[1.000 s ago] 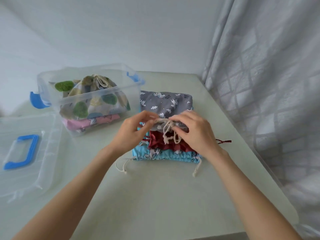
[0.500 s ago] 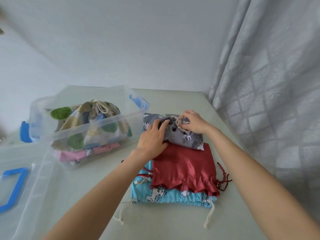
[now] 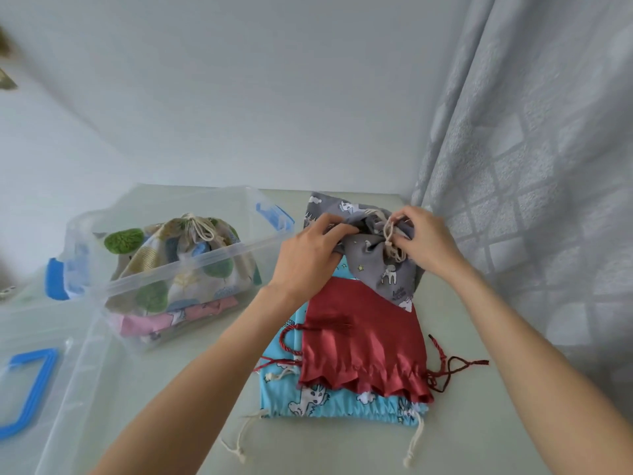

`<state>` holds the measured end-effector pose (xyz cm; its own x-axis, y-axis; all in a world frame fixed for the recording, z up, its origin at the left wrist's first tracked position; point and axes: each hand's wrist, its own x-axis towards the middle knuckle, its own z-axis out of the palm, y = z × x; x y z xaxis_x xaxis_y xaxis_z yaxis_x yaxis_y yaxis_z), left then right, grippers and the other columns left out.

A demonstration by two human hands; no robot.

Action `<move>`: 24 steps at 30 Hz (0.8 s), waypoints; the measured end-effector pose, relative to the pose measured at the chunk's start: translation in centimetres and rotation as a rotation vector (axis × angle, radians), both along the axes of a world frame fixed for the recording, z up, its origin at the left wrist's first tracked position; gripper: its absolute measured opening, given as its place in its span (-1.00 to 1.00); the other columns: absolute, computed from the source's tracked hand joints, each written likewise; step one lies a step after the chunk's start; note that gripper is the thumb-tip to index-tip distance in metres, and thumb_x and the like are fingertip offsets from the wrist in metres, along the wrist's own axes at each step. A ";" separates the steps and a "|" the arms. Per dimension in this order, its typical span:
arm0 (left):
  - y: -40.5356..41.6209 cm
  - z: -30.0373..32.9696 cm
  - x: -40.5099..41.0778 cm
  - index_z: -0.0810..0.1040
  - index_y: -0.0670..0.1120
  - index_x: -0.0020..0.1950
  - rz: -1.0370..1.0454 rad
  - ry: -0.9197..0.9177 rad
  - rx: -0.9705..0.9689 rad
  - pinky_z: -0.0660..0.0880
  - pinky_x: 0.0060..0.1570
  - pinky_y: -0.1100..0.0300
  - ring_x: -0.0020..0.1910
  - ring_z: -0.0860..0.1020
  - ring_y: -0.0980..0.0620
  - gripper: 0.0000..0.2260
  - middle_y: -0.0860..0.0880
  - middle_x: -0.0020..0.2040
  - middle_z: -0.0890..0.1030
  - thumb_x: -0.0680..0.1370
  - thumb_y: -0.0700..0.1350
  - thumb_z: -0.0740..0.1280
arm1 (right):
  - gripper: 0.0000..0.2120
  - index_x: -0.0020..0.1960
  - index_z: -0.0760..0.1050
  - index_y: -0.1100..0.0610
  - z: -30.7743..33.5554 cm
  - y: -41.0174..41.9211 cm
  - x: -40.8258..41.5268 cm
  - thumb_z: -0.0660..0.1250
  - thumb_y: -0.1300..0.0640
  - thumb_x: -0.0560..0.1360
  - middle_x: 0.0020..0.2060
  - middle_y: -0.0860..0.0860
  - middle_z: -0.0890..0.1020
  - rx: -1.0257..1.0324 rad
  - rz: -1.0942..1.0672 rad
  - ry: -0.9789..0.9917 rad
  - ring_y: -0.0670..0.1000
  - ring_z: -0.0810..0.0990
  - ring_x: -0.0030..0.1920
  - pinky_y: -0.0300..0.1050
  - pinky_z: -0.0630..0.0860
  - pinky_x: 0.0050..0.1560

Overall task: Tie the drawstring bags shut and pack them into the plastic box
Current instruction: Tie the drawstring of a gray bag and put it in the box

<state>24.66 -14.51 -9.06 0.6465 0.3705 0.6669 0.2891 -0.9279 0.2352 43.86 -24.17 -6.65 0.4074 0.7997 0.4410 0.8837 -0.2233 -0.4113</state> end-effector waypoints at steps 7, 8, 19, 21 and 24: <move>-2.5 4.4 -4.9 0.58 -0.02 0.15 -0.017 -0.046 0.255 0.42 -0.35 0.25 -0.10 0.55 0.01 -0.63 -0.01 0.03 0.59 0.39 -0.10 0.17 | -0.84 -0.04 0.54 0.13 6.1 -2.3 -4.3 0.38 0.29 0.41 -0.09 -0.04 0.56 0.213 0.129 -0.100 -0.07 0.49 -0.11 -0.17 0.38 -0.14; -2.2 4.7 -6.2 0.57 -0.02 0.15 0.000 -0.043 0.286 0.45 -0.27 0.24 -0.06 0.51 0.02 -0.64 -0.01 0.04 0.59 0.39 -0.08 0.22 | -0.85 -0.06 0.54 0.13 6.8 -1.4 -5.4 0.38 0.30 0.41 -0.12 -0.07 0.53 0.242 0.171 -0.115 -0.09 0.49 -0.12 -0.18 0.38 -0.15; 3.9 7.1 -16.8 0.55 0.02 0.20 0.288 0.179 0.084 0.43 0.11 0.01 0.11 0.51 -0.08 -0.58 0.00 0.11 0.58 0.38 0.13 0.28 | -0.85 -0.13 0.51 0.18 9.2 12.5 -15.7 0.33 0.39 0.39 -0.19 -0.03 0.50 0.254 0.597 -0.109 -0.08 0.46 -0.20 -0.45 0.32 -0.20; 5.1 7.0 -17.8 0.54 0.05 0.22 0.281 0.254 0.044 0.39 0.14 0.04 0.15 0.49 -0.07 -0.57 0.02 0.13 0.58 0.41 0.17 0.31 | -0.86 -0.13 0.51 0.19 8.0 14.5 -16.2 0.34 0.39 0.39 -0.20 -0.02 0.51 0.179 0.622 -0.100 -0.06 0.46 -0.21 -0.46 0.31 -0.20; 6.7 6.7 -19.3 0.48 0.10 0.28 0.302 0.385 -0.066 0.39 0.10 0.12 0.19 0.47 -0.02 -0.58 0.05 0.18 0.56 0.44 0.16 0.35 | -0.87 -0.14 0.50 0.17 5.7 16.7 -16.8 0.35 0.37 0.41 -0.22 -0.08 0.48 0.049 0.658 -0.113 -0.14 0.44 -0.25 -0.43 0.31 -0.21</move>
